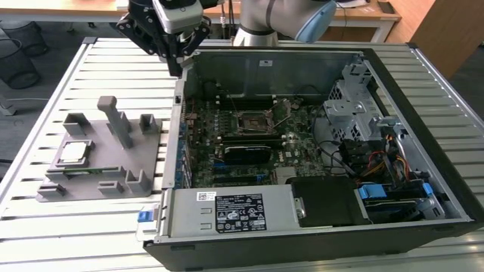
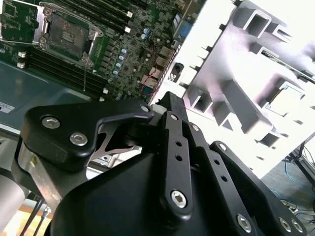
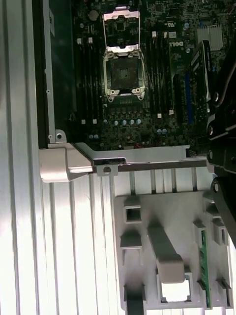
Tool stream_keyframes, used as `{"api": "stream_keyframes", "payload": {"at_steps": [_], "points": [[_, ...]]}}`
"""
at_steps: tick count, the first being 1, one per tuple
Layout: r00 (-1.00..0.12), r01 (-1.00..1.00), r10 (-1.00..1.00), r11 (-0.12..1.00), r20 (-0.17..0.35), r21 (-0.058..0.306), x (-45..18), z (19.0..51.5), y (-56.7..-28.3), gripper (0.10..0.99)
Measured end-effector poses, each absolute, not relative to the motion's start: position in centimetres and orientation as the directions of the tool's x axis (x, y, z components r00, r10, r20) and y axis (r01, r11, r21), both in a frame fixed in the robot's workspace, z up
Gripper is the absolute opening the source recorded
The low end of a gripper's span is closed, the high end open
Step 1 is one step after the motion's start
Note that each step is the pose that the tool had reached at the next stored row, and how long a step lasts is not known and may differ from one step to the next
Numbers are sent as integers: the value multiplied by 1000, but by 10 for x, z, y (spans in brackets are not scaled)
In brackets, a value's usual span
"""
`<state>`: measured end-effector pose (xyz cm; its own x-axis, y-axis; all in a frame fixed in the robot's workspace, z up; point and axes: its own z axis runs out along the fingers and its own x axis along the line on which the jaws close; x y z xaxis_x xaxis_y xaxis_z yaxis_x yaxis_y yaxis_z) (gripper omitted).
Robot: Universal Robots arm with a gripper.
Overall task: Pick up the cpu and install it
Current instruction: 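Reach for the cpu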
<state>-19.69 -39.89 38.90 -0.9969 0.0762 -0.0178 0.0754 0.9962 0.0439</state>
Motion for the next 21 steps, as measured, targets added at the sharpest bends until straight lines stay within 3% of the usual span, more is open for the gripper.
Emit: {"api": "stream_keyframes", "payload": {"at_steps": [21], "points": [[-997,76,76,996,-15,44,-210,387,-399,106]]}}
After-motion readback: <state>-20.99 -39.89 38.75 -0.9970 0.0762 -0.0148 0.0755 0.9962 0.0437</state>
